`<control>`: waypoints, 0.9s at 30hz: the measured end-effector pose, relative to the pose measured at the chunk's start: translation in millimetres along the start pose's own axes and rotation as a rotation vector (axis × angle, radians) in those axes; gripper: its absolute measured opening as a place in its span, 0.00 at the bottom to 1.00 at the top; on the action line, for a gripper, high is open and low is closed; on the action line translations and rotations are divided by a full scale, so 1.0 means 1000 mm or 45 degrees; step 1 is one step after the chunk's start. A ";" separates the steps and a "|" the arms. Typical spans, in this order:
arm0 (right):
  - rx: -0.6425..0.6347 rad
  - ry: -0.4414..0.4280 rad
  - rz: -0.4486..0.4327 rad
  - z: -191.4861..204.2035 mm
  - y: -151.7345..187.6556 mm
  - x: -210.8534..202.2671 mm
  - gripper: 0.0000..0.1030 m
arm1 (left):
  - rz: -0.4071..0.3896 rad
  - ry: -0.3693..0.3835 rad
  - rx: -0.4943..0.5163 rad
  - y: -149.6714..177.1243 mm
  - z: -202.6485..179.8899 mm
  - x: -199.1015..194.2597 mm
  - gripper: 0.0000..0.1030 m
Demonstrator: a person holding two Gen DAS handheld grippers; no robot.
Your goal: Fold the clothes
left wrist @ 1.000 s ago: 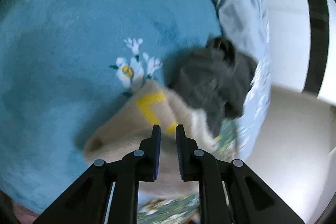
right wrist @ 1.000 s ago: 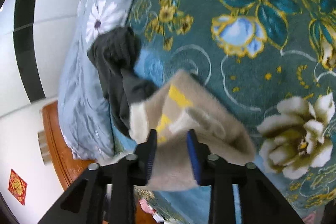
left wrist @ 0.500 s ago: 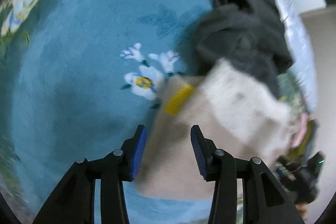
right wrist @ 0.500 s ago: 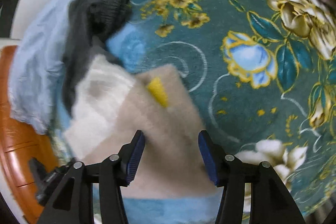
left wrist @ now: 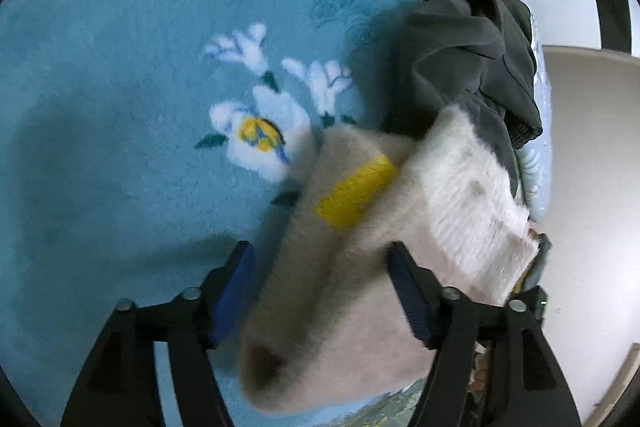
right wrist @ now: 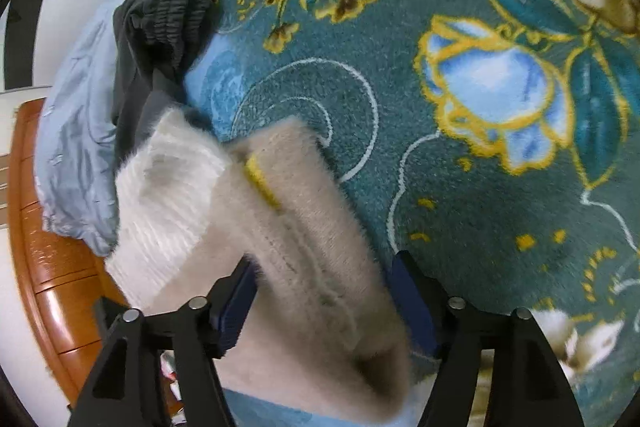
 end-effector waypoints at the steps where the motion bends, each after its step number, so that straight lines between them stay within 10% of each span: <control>1: 0.014 -0.029 0.008 -0.002 0.000 0.002 0.72 | -0.002 0.022 -0.009 0.000 0.002 0.001 0.74; 8: 0.114 -0.137 0.014 -0.010 0.002 0.005 0.71 | -0.026 0.125 -0.044 0.004 0.009 0.000 0.74; 17: 0.173 -0.098 -0.012 -0.011 0.007 -0.004 0.51 | -0.067 0.184 -0.066 0.014 0.014 -0.015 0.36; 27: 0.114 -0.078 0.047 -0.001 0.050 -0.026 0.36 | -0.146 0.168 -0.057 0.068 0.034 -0.090 0.29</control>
Point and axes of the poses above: each gripper's, at about its wrist camera, not at the fingertips, and x roughly the way its jaws point, z to its left, y to its underside, the point moved 10 cm from there along x, roughly the way its jaws point, and after that the axes turned 1 degree about -z, right-handed, at the moved point
